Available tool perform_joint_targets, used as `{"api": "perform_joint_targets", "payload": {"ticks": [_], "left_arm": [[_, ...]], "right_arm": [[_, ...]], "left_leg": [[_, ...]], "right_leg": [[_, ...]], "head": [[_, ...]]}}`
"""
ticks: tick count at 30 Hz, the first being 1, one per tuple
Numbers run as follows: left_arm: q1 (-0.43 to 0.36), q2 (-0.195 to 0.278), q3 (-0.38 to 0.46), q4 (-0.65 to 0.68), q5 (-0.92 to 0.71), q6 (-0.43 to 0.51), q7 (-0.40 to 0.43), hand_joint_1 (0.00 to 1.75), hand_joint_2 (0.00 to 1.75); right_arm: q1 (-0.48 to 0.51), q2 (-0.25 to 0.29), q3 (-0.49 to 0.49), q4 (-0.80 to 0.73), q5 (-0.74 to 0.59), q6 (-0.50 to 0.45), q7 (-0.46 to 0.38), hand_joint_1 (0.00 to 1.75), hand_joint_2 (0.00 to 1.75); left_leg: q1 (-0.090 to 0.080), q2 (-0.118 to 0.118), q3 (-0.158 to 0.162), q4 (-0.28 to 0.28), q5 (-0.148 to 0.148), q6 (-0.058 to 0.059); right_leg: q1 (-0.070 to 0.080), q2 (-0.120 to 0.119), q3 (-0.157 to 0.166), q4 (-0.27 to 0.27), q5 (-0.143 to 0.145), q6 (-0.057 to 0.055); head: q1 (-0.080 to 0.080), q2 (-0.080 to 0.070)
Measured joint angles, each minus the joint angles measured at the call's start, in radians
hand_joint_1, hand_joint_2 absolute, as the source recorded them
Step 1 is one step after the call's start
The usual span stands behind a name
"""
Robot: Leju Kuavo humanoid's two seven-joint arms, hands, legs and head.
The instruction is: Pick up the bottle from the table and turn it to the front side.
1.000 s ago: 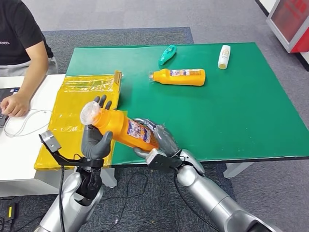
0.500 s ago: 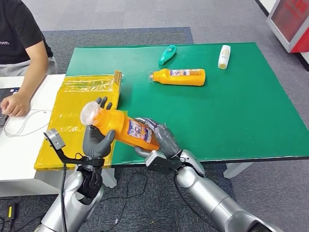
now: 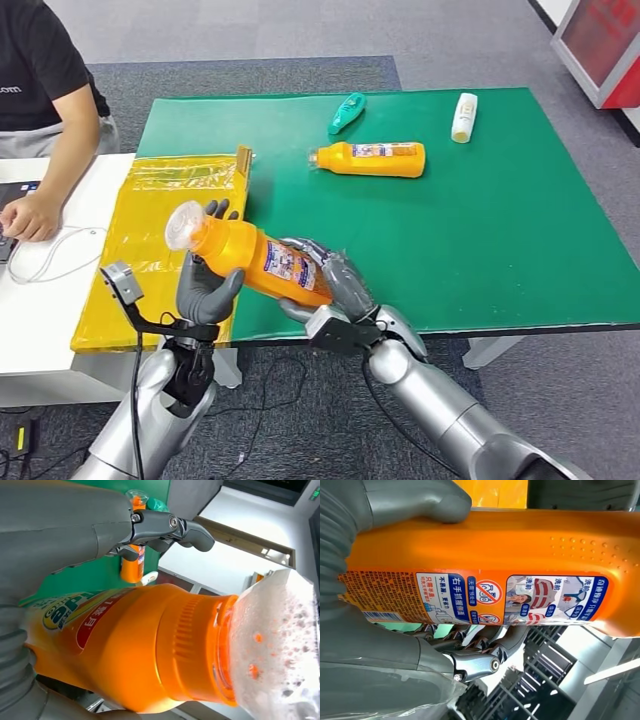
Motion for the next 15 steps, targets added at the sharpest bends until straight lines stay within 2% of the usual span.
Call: {"api": "perform_joint_targets", "payload": {"ticks": [15], "left_arm": [[-0.022,0.010,-0.019,0.028,-0.040,-0.032,-0.016,0.00,1.75]], "right_arm": [[0.002,0.000,-0.036,-0.001,-0.123,0.208,0.000,1.75,1.75]], "left_leg": [[0.000,0.000,0.000,0.000,0.000,0.000]], "right_leg": [[0.000,0.000,0.000,0.000,0.000,0.000]], "head": [[0.000,0.000]]}}
